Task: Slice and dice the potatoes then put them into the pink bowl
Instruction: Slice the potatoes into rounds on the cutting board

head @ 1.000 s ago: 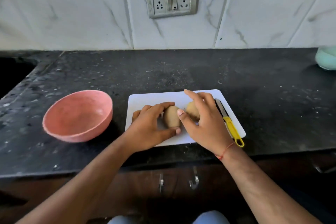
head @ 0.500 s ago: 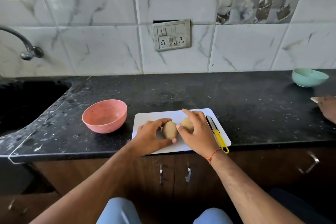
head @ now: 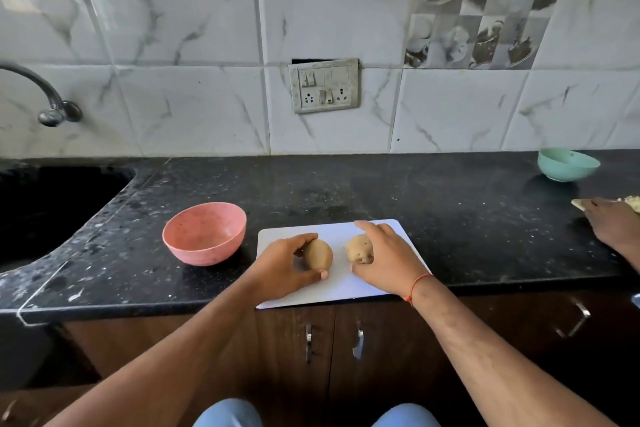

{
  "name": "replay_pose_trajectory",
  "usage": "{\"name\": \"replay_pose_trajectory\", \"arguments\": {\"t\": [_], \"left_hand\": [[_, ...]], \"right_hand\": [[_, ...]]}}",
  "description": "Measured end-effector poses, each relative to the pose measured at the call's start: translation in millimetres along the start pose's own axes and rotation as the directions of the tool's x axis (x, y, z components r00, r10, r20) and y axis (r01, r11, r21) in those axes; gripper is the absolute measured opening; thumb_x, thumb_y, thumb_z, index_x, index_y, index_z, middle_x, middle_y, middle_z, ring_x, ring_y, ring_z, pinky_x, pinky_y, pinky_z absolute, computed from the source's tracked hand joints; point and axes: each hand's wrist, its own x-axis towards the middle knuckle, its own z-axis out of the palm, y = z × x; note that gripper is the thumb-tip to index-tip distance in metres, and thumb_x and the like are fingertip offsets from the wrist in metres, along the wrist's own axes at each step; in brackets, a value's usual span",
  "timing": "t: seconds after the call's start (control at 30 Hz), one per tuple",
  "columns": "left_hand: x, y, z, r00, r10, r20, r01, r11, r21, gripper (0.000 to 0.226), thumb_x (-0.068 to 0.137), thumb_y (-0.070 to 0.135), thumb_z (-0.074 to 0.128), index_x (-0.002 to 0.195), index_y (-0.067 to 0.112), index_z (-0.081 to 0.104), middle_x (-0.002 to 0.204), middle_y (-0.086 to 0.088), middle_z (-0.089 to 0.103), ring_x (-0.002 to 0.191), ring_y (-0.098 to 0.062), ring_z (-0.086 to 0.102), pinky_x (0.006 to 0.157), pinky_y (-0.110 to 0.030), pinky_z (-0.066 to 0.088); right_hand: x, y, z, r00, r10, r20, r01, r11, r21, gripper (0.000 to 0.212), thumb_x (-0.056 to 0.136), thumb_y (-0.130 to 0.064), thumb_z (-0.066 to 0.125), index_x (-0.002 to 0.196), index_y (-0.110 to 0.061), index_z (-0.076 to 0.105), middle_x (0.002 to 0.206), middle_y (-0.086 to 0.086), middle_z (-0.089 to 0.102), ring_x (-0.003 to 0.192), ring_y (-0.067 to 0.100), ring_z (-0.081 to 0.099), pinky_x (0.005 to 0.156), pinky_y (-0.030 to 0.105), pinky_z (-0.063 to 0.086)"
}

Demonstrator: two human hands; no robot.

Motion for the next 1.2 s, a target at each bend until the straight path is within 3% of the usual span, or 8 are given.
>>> {"name": "replay_pose_trajectory", "arguments": {"t": [0.17, 0.5, 0.63, 0.73, 0.83, 0.97, 1.07, 1.2], "left_hand": [[-0.3, -21.4, -8.1, 0.999, -0.01, -0.041, 0.01, 1.0, 0.001, 0.093, 0.066, 0.075, 0.081, 0.148, 0.039, 0.056, 0.133, 0.016, 0.064, 0.126, -0.003, 0.056, 0.111, -0.031, 0.048], [0.9, -29.3, -2.4, 0.993, 0.076, -0.094, -0.071, 0.996, 0.055, 0.089, 0.068, 0.078, 0.077, 0.147, 0.042, 0.056, 0.136, 0.026, 0.057, 0.132, -0.005, 0.044, 0.115, -0.035, 0.04], [1.8, -31.1, -2.3, 0.991, 0.084, -0.101, -0.078, 0.995, 0.061, 0.087, 0.071, 0.073, 0.081, 0.148, 0.041, 0.056, 0.136, 0.029, 0.057, 0.133, -0.005, 0.044, 0.113, -0.031, 0.039], [1.6, -31.6, -2.4, 0.99, 0.092, -0.108, -0.087, 0.995, 0.054, 0.082, 0.074, 0.066, 0.086, 0.147, 0.041, 0.057, 0.133, 0.033, 0.057, 0.133, -0.004, 0.044, 0.111, -0.029, 0.039], [0.7, -31.8, -2.2, 0.988, 0.095, -0.118, -0.092, 0.995, 0.036, 0.081, 0.072, 0.067, 0.086, 0.144, 0.042, 0.059, 0.132, 0.033, 0.058, 0.132, -0.003, 0.045, 0.112, -0.031, 0.04], [0.6, -31.7, -2.6, 0.988, 0.087, -0.123, -0.087, 0.996, 0.005, 0.082, 0.069, 0.072, 0.084, 0.141, 0.041, 0.061, 0.131, 0.032, 0.061, 0.132, -0.002, 0.046, 0.113, -0.033, 0.042], [0.2, -30.9, -2.3, 0.989, 0.079, -0.126, -0.082, 0.996, -0.017, 0.081, 0.069, 0.073, 0.084, 0.14, 0.041, 0.062, 0.131, 0.032, 0.062, 0.132, -0.001, 0.049, 0.114, -0.035, 0.044], [-2.7, -30.0, -2.5, 0.988, 0.074, -0.135, -0.079, 0.996, -0.031, 0.08, 0.069, 0.074, 0.084, 0.139, 0.04, 0.063, 0.131, 0.031, 0.063, 0.132, -0.003, 0.053, 0.114, -0.037, 0.046]], "right_hand": [[21.7, -0.7, -11.1, 0.998, -0.006, 0.055, 0.006, 1.0, 0.004, 0.087, 0.078, -0.031, 0.082, 0.155, -0.031, 0.04, 0.147, -0.001, 0.044, 0.133, 0.021, 0.047, 0.107, 0.029, 0.041], [61.0, 6.6, -14.6, 0.993, -0.056, 0.107, 0.049, 0.997, 0.064, 0.093, 0.073, -0.022, 0.092, 0.153, -0.023, 0.045, 0.146, -0.009, 0.045, 0.129, 0.012, 0.05, 0.102, 0.022, 0.039], [53.0, 7.2, -26.5, 0.992, -0.034, 0.119, 0.023, 0.995, 0.092, 0.102, 0.069, -0.02, 0.094, 0.156, -0.021, 0.041, 0.15, -0.007, 0.042, 0.133, 0.014, 0.049, 0.107, 0.026, 0.041], [33.0, 8.6, -43.4, 1.0, 0.009, -0.001, -0.009, 1.0, 0.017, 0.091, 0.074, -0.025, 0.091, 0.153, -0.019, 0.046, 0.147, -0.003, 0.045, 0.133, 0.017, 0.051, 0.108, 0.034, 0.046], [5.5, 14.0, -62.0, 0.992, 0.098, -0.083, -0.109, 0.983, -0.144, 0.061, 0.078, -0.034, 0.087, 0.132, -0.021, 0.063, 0.12, -0.003, 0.06, 0.109, 0.019, 0.061, 0.091, 0.036, 0.053], [-24.0, 15.9, -79.6, 0.96, 0.279, -0.005, -0.263, 0.896, -0.358, 0.034, 0.078, -0.048, 0.079, 0.095, -0.019, 0.073, 0.08, 0.001, 0.073, 0.077, 0.021, 0.069, 0.07, 0.036, 0.057], [-33.9, 18.1, -81.0, 0.938, 0.344, 0.048, -0.298, 0.868, -0.397, 0.031, 0.081, -0.046, 0.079, 0.09, -0.017, 0.073, 0.076, 0.003, 0.075, 0.068, 0.019, 0.072, 0.071, 0.037, 0.062], [-32.5, 22.1, -77.3, 0.923, 0.382, 0.053, -0.352, 0.89, -0.289, 0.022, 0.079, -0.03, 0.08, 0.092, -0.013, 0.076, 0.067, 0.005, 0.074, 0.053, 0.018, 0.072, 0.066, 0.039, 0.065]]}}
